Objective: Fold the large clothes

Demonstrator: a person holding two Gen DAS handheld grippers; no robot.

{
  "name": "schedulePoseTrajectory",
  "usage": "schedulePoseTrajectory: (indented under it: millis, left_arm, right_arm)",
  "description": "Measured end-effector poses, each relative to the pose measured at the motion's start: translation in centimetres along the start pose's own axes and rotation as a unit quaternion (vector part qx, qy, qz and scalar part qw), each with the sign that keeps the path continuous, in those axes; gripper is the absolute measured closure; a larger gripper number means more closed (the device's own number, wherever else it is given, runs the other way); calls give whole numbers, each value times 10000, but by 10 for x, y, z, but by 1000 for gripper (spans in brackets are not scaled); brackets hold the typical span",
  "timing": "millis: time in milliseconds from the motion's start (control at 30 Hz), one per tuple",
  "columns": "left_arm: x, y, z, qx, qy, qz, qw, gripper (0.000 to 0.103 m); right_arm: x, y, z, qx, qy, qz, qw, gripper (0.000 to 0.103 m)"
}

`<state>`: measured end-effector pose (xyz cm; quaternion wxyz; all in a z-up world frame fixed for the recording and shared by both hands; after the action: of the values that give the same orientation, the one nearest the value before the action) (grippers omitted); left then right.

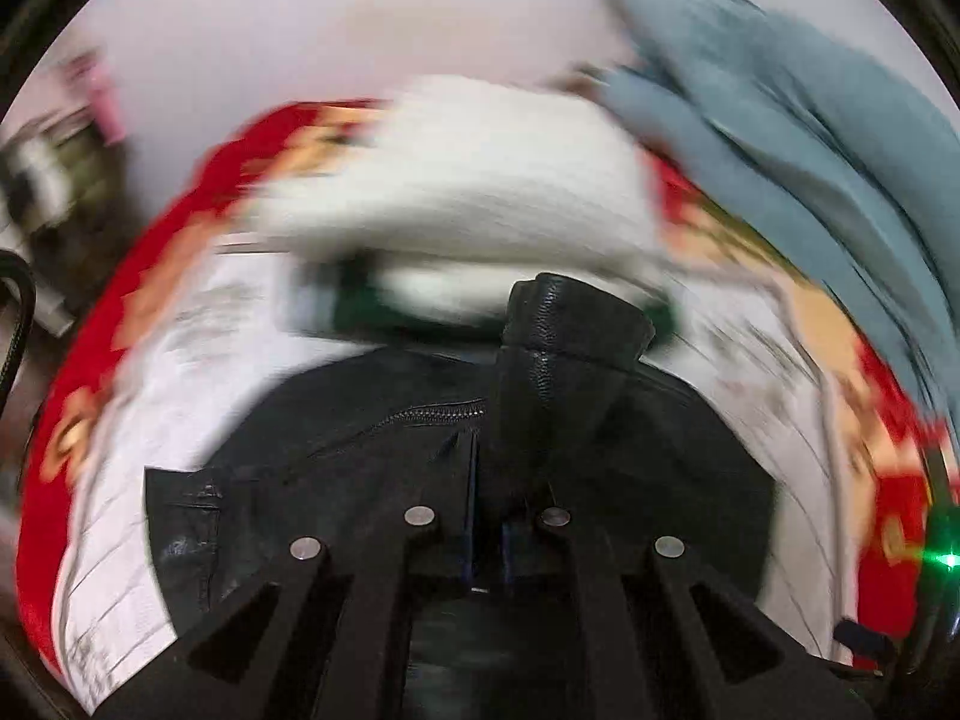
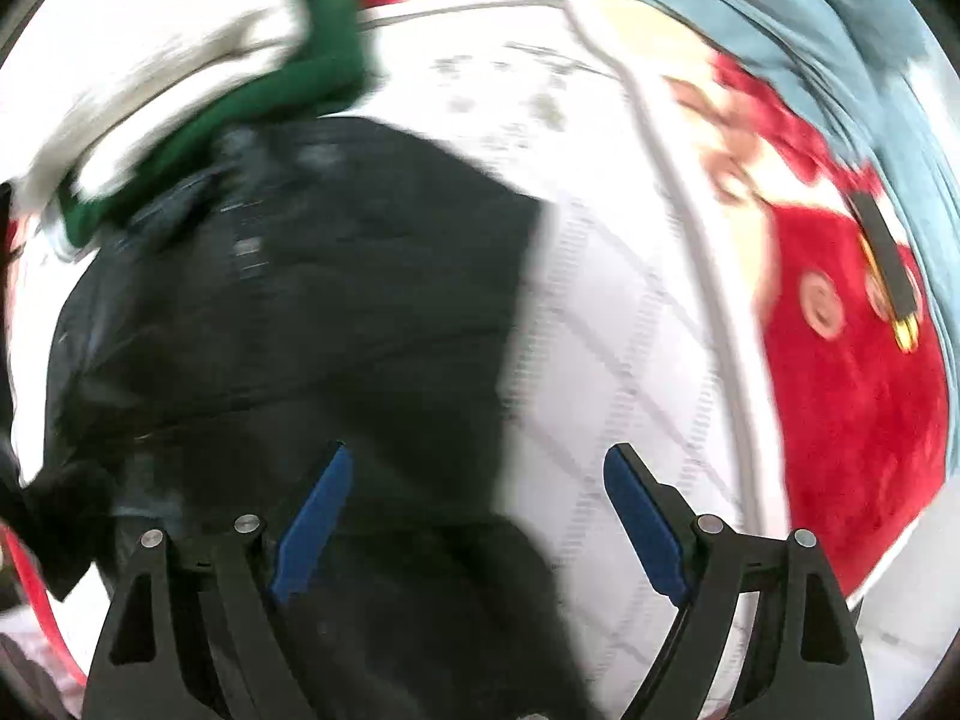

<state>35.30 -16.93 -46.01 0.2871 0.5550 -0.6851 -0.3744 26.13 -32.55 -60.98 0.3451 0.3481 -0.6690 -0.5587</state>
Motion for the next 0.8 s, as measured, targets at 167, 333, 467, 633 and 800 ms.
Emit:
schedulePoseTrajectory:
  millis: [167, 333, 467, 633, 800]
  left_arm:
    - [69, -29, 25, -824, -752, 304, 9933, 95]
    - [59, -31, 48, -1192, -633, 536, 9894, 84]
    - [39, -30, 50, -1291, -343, 719, 9884, 0]
    - [5, -13, 64, -1453, 8, 670, 9871, 0]
    - [-70, 3, 75, -1514, 525, -168, 9869, 0]
  right_arm:
    - [44, -13, 2, -221, -324, 59, 9992, 16]
    - [70, -18, -1, -423, -530, -246, 9974, 16]
    - [79, -14, -7, -534, -644, -554, 9950, 16]
    - [73, -2, -22, -571, -881, -1064, 9888, 16]
    - [21, -1, -51, -840, -932, -2277, 9656, 16]
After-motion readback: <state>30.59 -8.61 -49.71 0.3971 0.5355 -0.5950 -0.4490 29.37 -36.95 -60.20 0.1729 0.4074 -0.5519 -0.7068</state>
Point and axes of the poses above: each gripper's, at about its wrist camera, not at the fingertips, and y roughly against the way its jaws point, x to its right, z to its underside, the point moved 6 cm from there along -y, roughly the way its jaws point, and after that the axes turned 4 degrees about -y, right-handed, at the moved point
